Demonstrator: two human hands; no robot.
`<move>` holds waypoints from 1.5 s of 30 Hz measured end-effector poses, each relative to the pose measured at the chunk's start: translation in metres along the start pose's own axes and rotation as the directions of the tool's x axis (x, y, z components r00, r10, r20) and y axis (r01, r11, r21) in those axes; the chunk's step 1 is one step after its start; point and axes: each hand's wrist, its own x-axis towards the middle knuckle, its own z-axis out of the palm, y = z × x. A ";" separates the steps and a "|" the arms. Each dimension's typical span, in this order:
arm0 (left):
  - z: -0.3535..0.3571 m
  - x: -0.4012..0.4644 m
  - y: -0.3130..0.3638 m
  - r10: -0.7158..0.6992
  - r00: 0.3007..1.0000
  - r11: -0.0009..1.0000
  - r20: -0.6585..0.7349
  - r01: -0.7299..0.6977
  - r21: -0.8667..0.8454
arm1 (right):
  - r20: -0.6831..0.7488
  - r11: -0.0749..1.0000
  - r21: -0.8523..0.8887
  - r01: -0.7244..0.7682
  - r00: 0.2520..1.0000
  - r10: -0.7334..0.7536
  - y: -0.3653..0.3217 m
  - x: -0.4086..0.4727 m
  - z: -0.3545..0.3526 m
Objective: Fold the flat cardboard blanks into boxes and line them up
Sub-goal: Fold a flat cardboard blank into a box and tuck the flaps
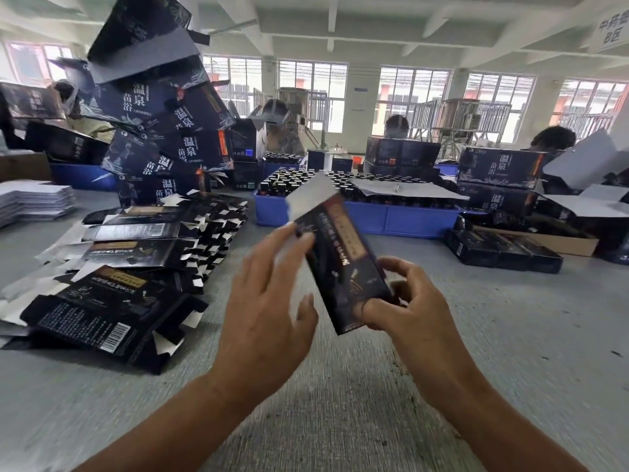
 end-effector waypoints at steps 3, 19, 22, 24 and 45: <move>-0.007 0.004 -0.003 -0.397 0.911 0.840 0.112 0.409 -0.355 | 0.097 0.999 0.005 -0.050 0.994 0.049 0.001 0.001 -0.001; -0.010 0.002 0.005 -0.311 0.901 0.588 0.303 0.433 -0.683 | 0.065 0.975 0.114 0.189 0.978 -0.197 -0.003 -0.001 -0.002; -0.010 0.000 0.004 -0.304 0.901 0.593 0.309 0.433 -0.679 | 0.101 0.968 0.100 0.228 0.966 -0.238 -0.004 -0.003 -0.002; -0.011 0.000 0.002 -0.295 0.902 0.584 0.316 0.431 -0.688 | 0.126 0.967 0.082 0.240 0.960 -0.249 -0.006 -0.004 -0.001; -0.017 0.004 0.008 -0.245 0.962 0.751 0.122 0.268 -0.604 | 0.037 0.931 0.145 0.334 0.939 -0.342 -0.017 -0.012 0.001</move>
